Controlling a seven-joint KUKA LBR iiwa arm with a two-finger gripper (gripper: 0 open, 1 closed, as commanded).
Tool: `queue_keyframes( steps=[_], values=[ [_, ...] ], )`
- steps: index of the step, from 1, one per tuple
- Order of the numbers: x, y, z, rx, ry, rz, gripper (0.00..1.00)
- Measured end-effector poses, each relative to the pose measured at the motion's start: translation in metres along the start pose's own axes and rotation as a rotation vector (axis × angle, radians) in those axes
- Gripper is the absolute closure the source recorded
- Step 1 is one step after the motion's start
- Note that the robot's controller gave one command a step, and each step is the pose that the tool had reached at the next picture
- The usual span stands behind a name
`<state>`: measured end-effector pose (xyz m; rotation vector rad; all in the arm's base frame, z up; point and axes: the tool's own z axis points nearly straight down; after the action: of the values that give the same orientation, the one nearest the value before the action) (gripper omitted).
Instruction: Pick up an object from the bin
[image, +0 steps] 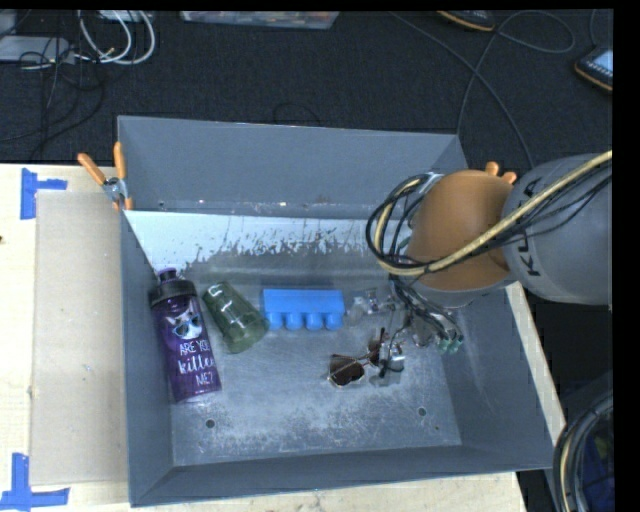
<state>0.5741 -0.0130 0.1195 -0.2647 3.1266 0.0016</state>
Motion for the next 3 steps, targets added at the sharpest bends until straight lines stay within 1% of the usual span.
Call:
queue_keyframes(
  steps=[1,2,3],
  values=[
    [0.014,-0.014,-0.002,-0.002,0.009,-0.093,0.0],
    [0.018,-0.018,0.002,-0.001,0.01,-0.145,0.0],
    [0.019,-0.037,0.053,-0.002,0.009,-0.165,0.0]
  ],
)
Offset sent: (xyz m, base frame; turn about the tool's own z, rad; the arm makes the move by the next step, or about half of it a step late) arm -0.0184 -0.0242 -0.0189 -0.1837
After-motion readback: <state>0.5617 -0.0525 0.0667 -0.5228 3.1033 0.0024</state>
